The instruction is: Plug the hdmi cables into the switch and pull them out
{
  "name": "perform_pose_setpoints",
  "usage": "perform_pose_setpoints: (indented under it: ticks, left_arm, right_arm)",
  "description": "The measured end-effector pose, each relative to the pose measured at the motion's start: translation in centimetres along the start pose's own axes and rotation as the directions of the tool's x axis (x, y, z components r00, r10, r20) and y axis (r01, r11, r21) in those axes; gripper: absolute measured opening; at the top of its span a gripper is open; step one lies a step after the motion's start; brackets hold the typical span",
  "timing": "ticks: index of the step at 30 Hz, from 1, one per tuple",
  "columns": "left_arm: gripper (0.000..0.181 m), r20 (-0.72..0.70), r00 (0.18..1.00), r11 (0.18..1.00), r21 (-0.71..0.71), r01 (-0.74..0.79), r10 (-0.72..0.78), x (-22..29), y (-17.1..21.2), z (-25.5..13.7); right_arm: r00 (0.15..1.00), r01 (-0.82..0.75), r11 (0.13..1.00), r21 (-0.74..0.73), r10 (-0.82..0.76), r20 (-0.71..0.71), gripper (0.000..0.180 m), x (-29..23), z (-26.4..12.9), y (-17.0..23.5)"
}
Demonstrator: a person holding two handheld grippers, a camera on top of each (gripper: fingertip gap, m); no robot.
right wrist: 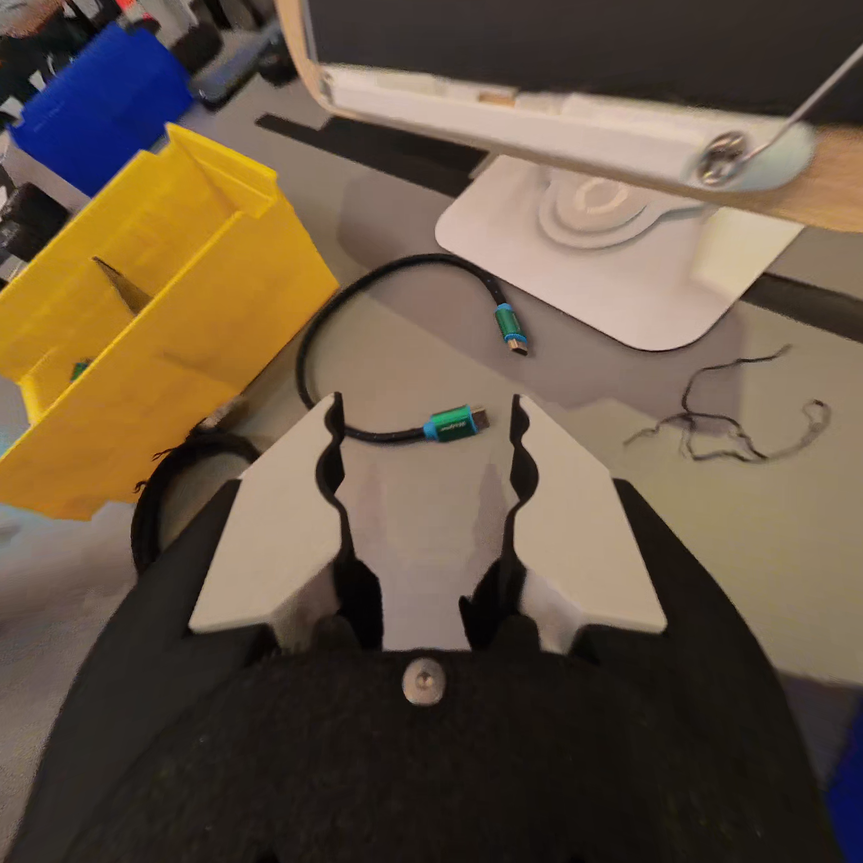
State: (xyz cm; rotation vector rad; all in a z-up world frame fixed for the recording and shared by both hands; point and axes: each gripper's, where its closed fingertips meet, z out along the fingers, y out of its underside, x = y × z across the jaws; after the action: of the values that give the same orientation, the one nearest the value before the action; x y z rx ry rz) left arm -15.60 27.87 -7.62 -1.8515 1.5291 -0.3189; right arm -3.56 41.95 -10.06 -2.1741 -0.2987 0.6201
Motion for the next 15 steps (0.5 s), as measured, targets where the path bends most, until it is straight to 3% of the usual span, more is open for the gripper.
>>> perform_pose_setpoints:
  ticks: [3,7,9,13,15]
  left_arm:
    - [0.042,-0.009,1.0,0.971,-0.238,-0.023,0.021,-4.9,-0.5,6.8]
    - [0.046,-0.092,0.993,0.891,-0.453,0.02,-0.07,-6.1,2.0,13.8]
    - [0.047,-0.085,0.994,0.88,-0.474,0.019,-0.067,-6.1,2.8,15.2]
    - [0.031,-0.039,0.995,0.883,-0.465,0.059,-0.087,-6.8,2.8,15.7]
    - [0.007,-0.021,0.999,0.876,-0.481,0.025,-0.041,-7.4,3.3,15.7]
  right_arm:
    - [0.998,0.055,0.996,0.073,-0.052,-0.036,0.068,-2.4,-5.0,0.9]
    - [0.998,0.063,0.985,0.158,-0.061,-0.013,0.064,-7.4,-10.4,4.8]
    - [0.995,0.097,0.979,0.181,-0.098,-0.004,0.063,-9.8,-12.2,7.6]
    - [0.986,0.163,0.964,0.21,-0.154,-0.059,0.056,-11.1,-14.7,12.0]
    - [0.989,0.146,0.963,0.228,-0.146,-0.017,0.055,-11.9,-15.1,13.2]
